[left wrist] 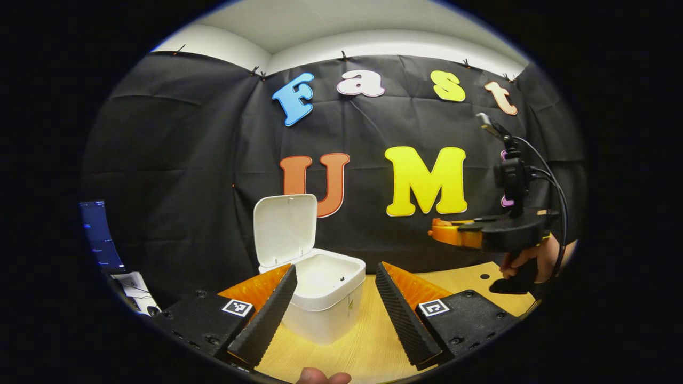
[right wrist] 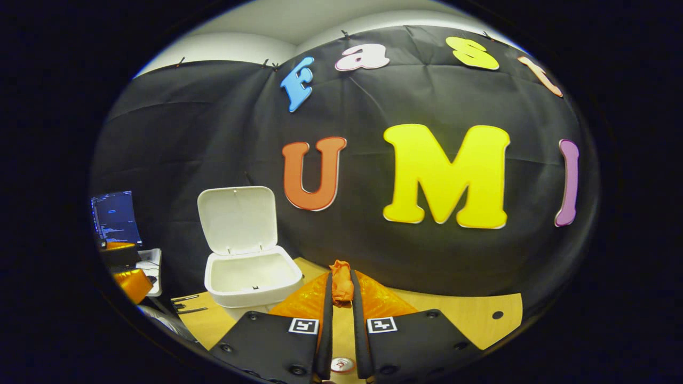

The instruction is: Press the lid of the desktop garbage bin to open it, pick up the crumpled paper on the desktop and throw it into the bin, then pick up the pop can on the desktop and drop it into the bin, and finally close the garbage bin lid.

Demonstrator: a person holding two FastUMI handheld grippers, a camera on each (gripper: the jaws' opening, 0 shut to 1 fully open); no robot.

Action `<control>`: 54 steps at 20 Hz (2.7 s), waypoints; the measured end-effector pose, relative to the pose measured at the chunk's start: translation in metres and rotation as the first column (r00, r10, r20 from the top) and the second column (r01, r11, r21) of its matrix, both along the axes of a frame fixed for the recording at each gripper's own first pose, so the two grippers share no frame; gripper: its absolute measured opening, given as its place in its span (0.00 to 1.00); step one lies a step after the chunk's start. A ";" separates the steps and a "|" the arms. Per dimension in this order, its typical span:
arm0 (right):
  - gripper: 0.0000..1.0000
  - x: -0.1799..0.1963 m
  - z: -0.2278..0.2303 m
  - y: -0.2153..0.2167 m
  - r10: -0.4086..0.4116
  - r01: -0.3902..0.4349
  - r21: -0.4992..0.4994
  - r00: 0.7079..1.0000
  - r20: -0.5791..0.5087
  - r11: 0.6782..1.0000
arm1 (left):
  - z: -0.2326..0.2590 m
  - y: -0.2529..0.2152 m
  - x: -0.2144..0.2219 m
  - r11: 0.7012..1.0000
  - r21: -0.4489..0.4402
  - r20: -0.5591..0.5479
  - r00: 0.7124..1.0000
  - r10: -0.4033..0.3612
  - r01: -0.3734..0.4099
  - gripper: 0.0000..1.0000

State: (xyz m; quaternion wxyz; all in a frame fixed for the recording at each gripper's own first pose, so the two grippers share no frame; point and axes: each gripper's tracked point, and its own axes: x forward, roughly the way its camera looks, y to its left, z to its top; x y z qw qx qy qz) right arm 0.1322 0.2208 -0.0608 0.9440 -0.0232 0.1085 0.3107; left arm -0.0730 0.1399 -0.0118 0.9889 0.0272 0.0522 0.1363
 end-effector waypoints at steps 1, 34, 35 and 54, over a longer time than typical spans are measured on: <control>0.18 0.001 0.001 0.017 0.025 -0.025 0.000 1.000 0.004 1.000 | 0.001 0.004 -0.003 1.000 0.001 0.001 1.000 0.012 -0.012 0.96; 0.51 0.001 -0.136 0.210 0.228 -0.267 -0.152 0.945 -0.234 0.952 | 0.001 0.087 -0.048 0.978 0.027 -0.022 0.978 0.205 -0.205 0.96; 0.53 0.001 -0.132 0.207 0.225 -0.261 -0.146 0.947 -0.228 0.954 | 0.000 0.085 -0.048 0.980 0.023 -0.023 0.980 0.200 -0.199 0.96; 0.71 -0.012 -0.024 -0.006 -0.123 0.126 0.026 0.988 -0.091 0.992 | -0.010 0.001 0.021 0.991 -0.035 -0.003 0.992 -0.127 0.127 0.96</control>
